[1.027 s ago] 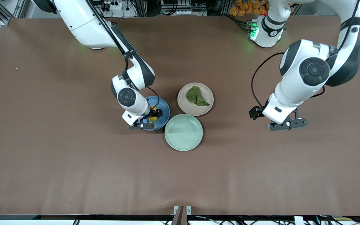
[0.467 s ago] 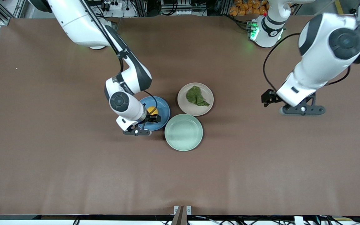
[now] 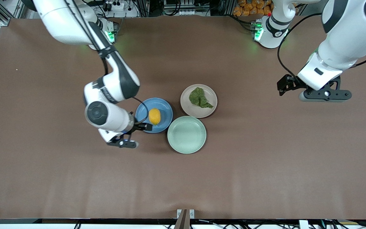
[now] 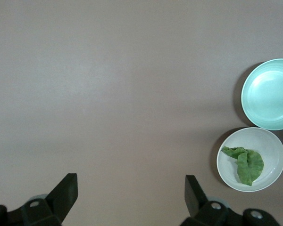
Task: Place lemon and lettuce in plates
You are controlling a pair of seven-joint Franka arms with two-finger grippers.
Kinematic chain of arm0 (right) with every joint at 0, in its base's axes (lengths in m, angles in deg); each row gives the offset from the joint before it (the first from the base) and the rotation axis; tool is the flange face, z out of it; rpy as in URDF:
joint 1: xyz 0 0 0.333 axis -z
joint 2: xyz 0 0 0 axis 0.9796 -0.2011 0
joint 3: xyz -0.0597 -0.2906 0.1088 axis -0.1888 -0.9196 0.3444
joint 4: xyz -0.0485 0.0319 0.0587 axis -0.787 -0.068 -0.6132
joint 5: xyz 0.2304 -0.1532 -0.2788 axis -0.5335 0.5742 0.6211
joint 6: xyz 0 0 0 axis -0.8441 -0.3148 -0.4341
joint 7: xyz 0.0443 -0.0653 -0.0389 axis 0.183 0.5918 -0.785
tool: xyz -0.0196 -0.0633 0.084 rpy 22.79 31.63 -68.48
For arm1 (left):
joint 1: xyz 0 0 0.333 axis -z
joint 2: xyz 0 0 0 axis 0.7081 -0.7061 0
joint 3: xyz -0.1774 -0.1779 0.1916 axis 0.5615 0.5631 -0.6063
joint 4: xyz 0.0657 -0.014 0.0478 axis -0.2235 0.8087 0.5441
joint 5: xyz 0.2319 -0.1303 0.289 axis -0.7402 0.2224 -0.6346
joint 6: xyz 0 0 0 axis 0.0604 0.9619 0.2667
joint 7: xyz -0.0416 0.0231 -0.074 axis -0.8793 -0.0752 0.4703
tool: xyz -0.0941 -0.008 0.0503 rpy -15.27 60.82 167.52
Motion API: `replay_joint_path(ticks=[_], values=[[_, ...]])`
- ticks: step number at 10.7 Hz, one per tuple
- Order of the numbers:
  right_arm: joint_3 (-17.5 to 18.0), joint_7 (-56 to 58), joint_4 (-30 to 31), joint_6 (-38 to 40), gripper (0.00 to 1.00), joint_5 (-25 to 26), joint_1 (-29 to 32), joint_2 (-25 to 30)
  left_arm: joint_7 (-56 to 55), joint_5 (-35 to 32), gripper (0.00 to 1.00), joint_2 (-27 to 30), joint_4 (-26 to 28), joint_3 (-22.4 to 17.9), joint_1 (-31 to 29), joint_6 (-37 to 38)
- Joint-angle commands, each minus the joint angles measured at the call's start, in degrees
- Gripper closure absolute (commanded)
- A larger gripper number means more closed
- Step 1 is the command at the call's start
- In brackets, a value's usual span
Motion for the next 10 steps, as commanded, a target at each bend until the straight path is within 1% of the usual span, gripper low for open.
replay_joint_path(ticks=[1, 2, 3, 5, 7, 10], values=[[0.4, 6.6, -3.6, 6.2, 0.00, -0.2, 4.3, 0.0, 1.5, 1.3, 0.00, 0.6, -2.4, -1.1, 0.5, 3.6], [0.3, 9.6, -5.2, 8.8, 0.00, 0.2, 5.9, 0.0, 1.5, 1.2, 0.00, 0.6, -2.5, -1.1, 0.6, 3.7], [0.2, 12.7, -6.4, 11.4, 0.00, 1.6, 7.5, 0.0, 1.5, 1.0, 0.00, 0.6, -2.6, -1.1, 0.6, 3.7], [0.1, 20.3, -7.3, 14.5, 0.00, 6.3, 10.1, 0.1, 2.6, 0.6, 0.00, 0.8, -3.7, -1.1, 0.6, 5.1], [0.2, 22.5, -7.3, 16.0, 0.00, 10.4, 12.3, 2.4, 3.1, 0.7, 0.00, 0.5, -4.8, -1.1, 0.6, 8.0], [0.3, 22.6, -7.3, 17.3, 0.00, 10.7, 15.9, 6.3, 3.4, 0.4, 0.00, 0.5, -6.6, -1.3, -0.2, 8.2]])
